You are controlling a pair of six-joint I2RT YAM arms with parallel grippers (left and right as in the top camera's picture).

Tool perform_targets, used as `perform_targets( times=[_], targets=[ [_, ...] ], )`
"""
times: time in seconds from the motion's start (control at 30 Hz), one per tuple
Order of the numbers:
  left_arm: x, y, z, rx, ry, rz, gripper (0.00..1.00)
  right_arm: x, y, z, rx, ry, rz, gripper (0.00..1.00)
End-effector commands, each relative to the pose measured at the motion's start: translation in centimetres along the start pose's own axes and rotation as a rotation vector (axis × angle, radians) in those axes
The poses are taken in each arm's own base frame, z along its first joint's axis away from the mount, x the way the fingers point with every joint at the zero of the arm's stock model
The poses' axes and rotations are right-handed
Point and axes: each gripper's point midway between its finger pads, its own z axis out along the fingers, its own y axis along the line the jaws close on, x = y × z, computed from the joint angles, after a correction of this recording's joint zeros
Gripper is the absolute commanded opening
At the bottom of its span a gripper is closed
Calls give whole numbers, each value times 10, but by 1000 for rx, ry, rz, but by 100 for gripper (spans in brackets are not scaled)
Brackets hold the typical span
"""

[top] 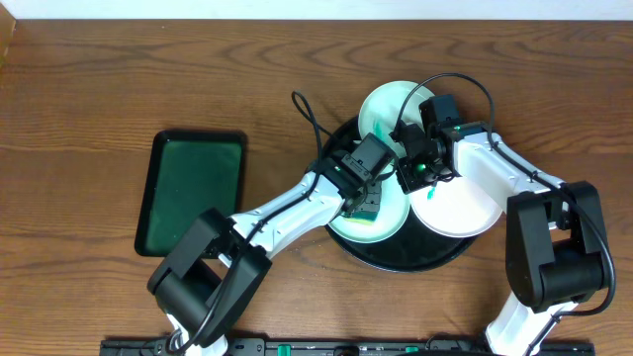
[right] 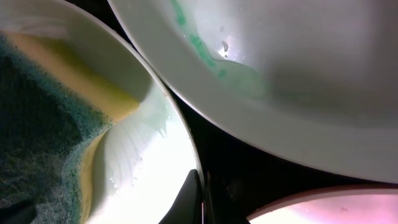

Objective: Clean dirty plates on tray and stack at the side
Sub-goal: 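Scrub the front green plate with the sponge in the left gripper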

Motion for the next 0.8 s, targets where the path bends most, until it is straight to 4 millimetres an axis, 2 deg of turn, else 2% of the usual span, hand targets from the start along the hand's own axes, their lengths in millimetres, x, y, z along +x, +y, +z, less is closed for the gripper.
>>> perform_targets(
  times=[0.0,0.07,0.13,0.2,0.23,0.3,0.4,0.53,0.67,0.77],
  targets=[
    [6,5,15,-27,19,-1,45,2,2,3,-25,2,-1,1],
    [8,4,18,-19,27,-1,44,2,2,3,-25,2,-1,1],
    [9,2,19,-11,33,-1,39,2,2,3,-26,3,-1,1],
    [9,2,19,-11,32,-1,25,2,2,3,-26,2,-1,1],
    [8,3,18,-10,31,-1,15,2,2,3,-26,2,-1,1],
    [7,3,17,-9,28,1,8,2,2,3,-25,2,-2,1],
    [4,6,12,-27,10,8,8,1,2,3,-25,2,-1,1],
    [3,21,7,-105,-6,10,8,1,2,3,-25,1,-2,1],
    [13,46,4,-228,23,21,7,1,2,3,-24,1,-2,1],
    [12,69,-3,-354,-1,38,8,2,1,3,-17,2,-2,1]
  ],
)
